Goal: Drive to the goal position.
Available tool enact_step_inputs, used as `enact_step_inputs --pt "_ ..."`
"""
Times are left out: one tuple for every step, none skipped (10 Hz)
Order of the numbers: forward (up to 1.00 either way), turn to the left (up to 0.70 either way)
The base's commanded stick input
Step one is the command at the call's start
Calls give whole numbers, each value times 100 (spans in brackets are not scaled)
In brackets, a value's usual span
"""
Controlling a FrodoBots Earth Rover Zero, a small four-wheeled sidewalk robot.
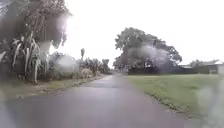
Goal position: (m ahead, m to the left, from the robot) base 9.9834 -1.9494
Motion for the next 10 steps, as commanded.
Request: enact_step_inputs --pt "85 34" --pt "85 28" --pt "85 5" --pt "85 0" --pt "85 0" --pt "85 0" --pt "85 0" --pt "85 0" --pt "85 0" --pt "85 0"
